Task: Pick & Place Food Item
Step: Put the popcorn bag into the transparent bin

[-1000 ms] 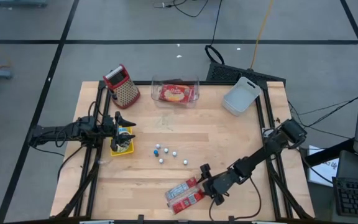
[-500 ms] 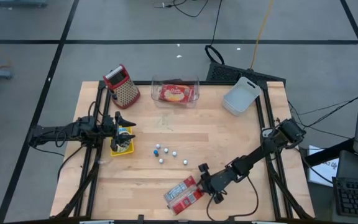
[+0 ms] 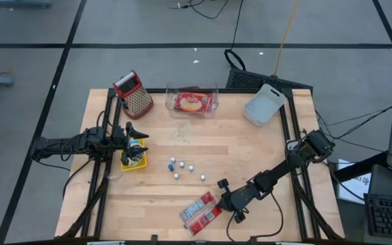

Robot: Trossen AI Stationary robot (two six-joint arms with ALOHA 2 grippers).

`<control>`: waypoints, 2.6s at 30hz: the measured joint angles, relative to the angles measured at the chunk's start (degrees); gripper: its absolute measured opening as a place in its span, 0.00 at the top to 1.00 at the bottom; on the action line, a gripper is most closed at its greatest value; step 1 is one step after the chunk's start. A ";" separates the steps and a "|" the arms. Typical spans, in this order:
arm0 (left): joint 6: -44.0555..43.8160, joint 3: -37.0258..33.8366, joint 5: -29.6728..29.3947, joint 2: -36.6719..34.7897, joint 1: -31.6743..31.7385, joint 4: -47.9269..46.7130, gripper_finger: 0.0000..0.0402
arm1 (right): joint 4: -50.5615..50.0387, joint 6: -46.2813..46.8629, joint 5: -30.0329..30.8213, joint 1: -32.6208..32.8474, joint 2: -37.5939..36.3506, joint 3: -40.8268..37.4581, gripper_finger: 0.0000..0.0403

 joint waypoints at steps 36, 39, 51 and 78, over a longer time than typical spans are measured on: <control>0.00 0.00 0.02 0.00 0.00 0.00 0.30 | 0.44 -1.26 -1.26 1.50 -9.43 -0.44 0.68; 0.01 0.00 0.02 0.00 0.02 0.00 0.30 | 0.83 -0.85 -2.71 -0.88 -8.15 -0.43 0.52; 0.02 0.00 0.02 0.00 0.00 0.01 0.30 | 2.36 -2.03 -7.65 -4.88 0.05 -0.33 0.41; 0.02 0.00 0.02 0.00 0.00 0.01 0.30 | -1.44 -1.92 -10.21 -4.83 1.51 -0.28 1.00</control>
